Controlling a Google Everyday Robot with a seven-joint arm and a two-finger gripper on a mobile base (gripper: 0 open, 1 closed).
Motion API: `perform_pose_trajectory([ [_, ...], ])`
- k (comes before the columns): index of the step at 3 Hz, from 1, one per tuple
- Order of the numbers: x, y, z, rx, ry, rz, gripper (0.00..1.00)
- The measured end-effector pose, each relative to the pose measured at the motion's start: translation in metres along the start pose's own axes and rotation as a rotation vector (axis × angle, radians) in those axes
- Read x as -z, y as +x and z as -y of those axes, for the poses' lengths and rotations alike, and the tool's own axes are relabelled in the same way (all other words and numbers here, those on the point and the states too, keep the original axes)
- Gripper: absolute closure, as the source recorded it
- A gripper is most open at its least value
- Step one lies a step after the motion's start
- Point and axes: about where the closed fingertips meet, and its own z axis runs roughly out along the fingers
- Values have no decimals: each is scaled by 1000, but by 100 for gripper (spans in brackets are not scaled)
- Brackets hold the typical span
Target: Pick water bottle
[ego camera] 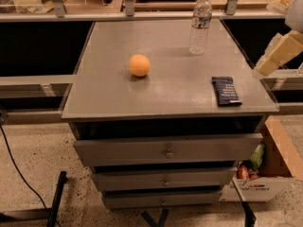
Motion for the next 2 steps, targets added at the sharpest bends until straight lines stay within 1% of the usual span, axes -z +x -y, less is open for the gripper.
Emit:
perform_pose_trajectory([
  [1, -9, 1, 32, -42, 97, 78, 0],
  [2, -21, 0, 59, -81, 156, 158, 0],
])
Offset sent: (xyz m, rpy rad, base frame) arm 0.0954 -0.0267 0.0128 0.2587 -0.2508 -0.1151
